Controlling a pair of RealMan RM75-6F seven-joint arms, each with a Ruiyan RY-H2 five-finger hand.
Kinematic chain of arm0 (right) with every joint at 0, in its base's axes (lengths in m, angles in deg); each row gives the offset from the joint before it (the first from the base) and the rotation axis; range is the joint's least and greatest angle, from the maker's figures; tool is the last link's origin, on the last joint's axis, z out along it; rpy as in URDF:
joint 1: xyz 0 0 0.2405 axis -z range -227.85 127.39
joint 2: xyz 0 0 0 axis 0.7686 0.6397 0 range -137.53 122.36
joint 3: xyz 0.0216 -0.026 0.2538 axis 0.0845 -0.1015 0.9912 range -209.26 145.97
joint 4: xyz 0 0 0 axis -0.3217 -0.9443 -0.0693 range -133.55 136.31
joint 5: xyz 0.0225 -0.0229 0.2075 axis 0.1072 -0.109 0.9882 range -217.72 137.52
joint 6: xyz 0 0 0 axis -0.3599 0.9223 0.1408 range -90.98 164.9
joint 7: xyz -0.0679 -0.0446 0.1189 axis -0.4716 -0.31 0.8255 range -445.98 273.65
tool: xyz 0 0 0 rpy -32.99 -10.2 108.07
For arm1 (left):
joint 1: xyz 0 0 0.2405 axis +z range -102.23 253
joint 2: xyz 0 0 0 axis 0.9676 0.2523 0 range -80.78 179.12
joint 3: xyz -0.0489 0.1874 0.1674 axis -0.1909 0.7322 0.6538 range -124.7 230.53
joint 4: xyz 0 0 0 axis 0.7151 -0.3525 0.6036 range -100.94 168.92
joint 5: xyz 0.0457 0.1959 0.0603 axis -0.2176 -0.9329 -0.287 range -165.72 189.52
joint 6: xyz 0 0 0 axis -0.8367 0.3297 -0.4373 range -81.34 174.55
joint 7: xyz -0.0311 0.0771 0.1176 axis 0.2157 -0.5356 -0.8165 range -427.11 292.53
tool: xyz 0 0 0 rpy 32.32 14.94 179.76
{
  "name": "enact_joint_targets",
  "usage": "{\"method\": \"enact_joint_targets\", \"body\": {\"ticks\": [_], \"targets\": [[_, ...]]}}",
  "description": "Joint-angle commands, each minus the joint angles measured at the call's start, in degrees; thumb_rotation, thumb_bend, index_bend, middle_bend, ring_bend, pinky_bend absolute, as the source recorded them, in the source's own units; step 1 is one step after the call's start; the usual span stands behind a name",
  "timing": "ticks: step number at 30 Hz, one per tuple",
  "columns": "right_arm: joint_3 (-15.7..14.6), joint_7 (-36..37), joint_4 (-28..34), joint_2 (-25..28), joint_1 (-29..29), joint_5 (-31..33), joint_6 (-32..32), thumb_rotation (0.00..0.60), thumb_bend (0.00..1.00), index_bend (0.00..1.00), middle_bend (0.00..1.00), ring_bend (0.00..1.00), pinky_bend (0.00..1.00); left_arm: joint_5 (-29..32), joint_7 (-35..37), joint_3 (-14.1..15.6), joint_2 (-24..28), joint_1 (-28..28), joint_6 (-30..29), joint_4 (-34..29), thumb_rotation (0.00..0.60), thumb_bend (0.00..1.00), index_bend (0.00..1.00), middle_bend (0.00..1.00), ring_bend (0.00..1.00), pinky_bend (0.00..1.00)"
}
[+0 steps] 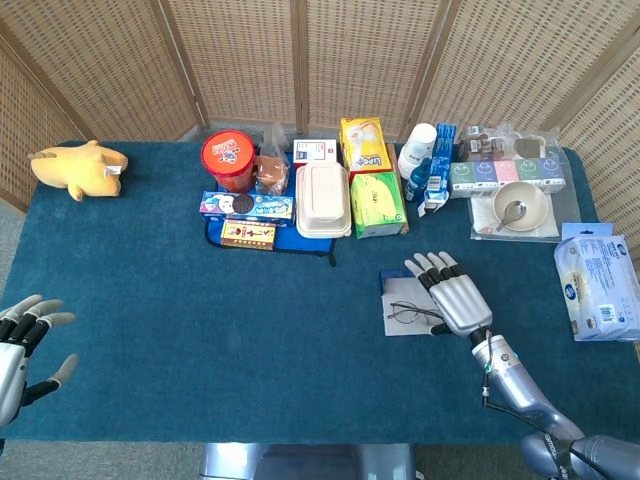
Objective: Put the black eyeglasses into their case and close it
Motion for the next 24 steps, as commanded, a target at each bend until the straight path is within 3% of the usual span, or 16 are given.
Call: {"method": "enact_joint_targets", "body": {"ticks": [1,24], "targets": [[-0.3,-0.12,-1.63,-1.3,0.46,-0.05,-0.81,0.461,0.22,0.0,0.0,0.0,0.08,-0.11,0.06,0.08,0.09,0.15,-0.22,-0.07,0.599,0.23,0.32,0.26,0.16,0.2],[1.76,4.87,-12.97,-6.42,-0.96,-4.43,-3.41,0.458,0.22,0.0,0.0,0.0,0.08,-0.71,-0.02,0.08,1.02,0.68,-1.29,-0.82,0.6,0.23,0.32,0.26,0.16,0.2]]}}
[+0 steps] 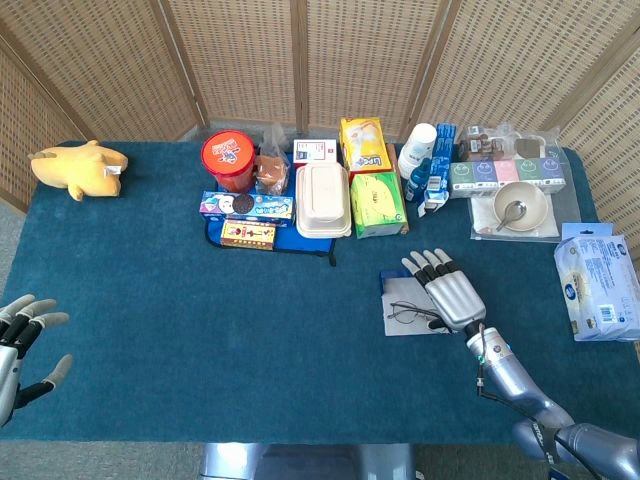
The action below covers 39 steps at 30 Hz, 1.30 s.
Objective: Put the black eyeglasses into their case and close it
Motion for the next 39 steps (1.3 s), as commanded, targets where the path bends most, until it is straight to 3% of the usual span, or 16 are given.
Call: {"method": "enact_joint_targets", "body": {"ticks": [1,22,33,39], "targets": [[0.38,0.69,-0.9,-0.55,-0.37,-0.32,-0.55,0.458,0.22,0.0,0.0,0.0,0.08,-0.03,0.09,0.03,0.07,0.08,-0.12,0.04,0.6,0.23,0.32,0.26,0.16,0.2],[3.05,2.03,-5.29,-3.04,-3.52,-0.32,-4.37,0.457,0.22,0.0,0.0,0.0,0.08,0.0,0.6,0.02,0.6,0.57,-0.71,0.32,0.6,0.23,0.32,0.26,0.16,0.2],[0.88,0.22,-0.03,0.21,0.18,-0.71,-1.11,0.46,0.22,0.0,0.0,0.0,0.08,-0.17,0.37,-0.12,0.09,0.11,-0.01,0.38,0.6,0.23,0.32,0.26,0.16,0.2],[0.17,0.87,-2.73,-0.16,1.19,-0.6,-1.34,0.46,0.22,0.0,0.0,0.0,0.08,-0.49,-0.05,-0.2,0.23,0.03,-0.06,-0.08,0.6,0.23,0.32,0.26,0.16,0.2]]}}
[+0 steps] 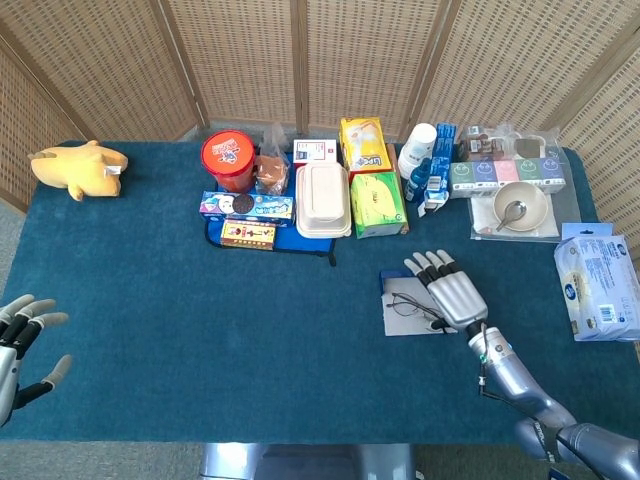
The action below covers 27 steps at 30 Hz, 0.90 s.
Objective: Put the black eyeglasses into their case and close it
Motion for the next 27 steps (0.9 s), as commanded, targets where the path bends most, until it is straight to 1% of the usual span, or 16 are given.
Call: {"method": "enact_joint_targets", "body": {"ticks": [1,6,13,27], "targets": [[-0.27,0.8,-2.18,-0.41,0.26,-0.24,-0.22,0.461,0.22,0.0,0.0,0.0,0.08,-0.1,-0.15,0.0,0.1,0.06,-0.14,-0.21,0.6,0.23,0.32,0.26,0.16,0.2],[0.15,2.44,-4.77,-1.03,-0.35,-0.86,-0.75,0.459,0.22,0.0,0.0,0.0,0.08,-0.37,-0.46,0.09,0.18,0.24,-0.38,-0.56,0.6,0.23,0.32,0.26,0.16,0.2],[1.36,3.31,-6.33,-1.78,-1.97,-0.96,-2.18,0.463,0.22,0.0,0.0,0.0,0.08,-0.36,-0.93,0.13,0.16,0.33,-0.37,-0.81,0.599,0.23,0.32,0.26,0.16,0.2],[4.38,3.9,-10.26,-3.95,-5.16,1.86,-6.36,0.461,0.22,0.0,0.0,0.0,0.08,0.4,-0.49,0.08,0.39,0.54,-0.38,-0.31,0.6,0.23,0.32,0.26,0.16,0.2]]}}
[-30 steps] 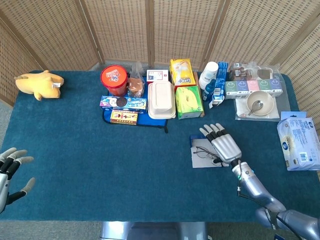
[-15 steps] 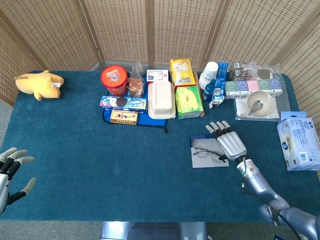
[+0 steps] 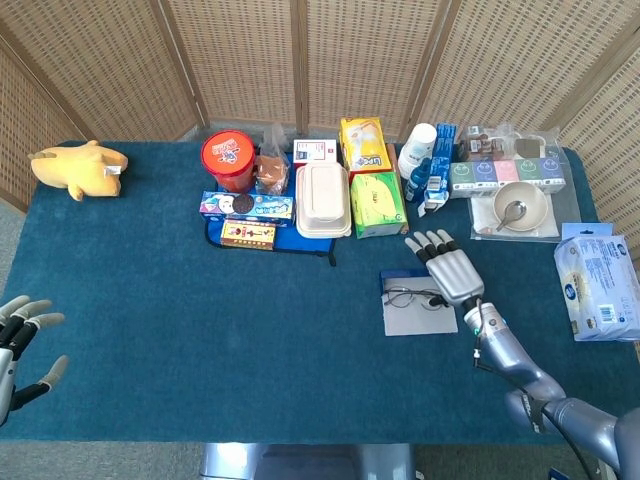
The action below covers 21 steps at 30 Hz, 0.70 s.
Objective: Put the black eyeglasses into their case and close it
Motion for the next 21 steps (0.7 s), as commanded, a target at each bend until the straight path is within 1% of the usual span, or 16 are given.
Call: {"method": "enact_joint_targets", "body": {"ticks": [1,16,21], "targets": [[0.58,0.19,-0.66,-0.23,-0.51,0.64,-0.64,0.461,0.22,0.0,0.0,0.0,0.08,0.11,0.07,-0.01,-0.04,-0.02,0.08,0.09,0.6,0.23,0.32,0.26,0.16,0.2],[1.86,0.65,-3.62,-0.38,-1.74,2.68,-2.52,0.457,0.22,0.0,0.0,0.0,0.08,0.12,-0.51,-0.14,-0.11,-0.22,0.4,-0.23,0.599,0.23,0.31,0.26,0.16,0.2],[1.75,0.47,-2.63,0.17,-1.59,2.49,-1.97,0.462,0.22,0.0,0.0,0.0,0.08,0.09,-0.38,-0.05,-0.06,-0.09,0.27,-0.22,0.599,0.23,0.31,0.26,0.16,0.2]]}}
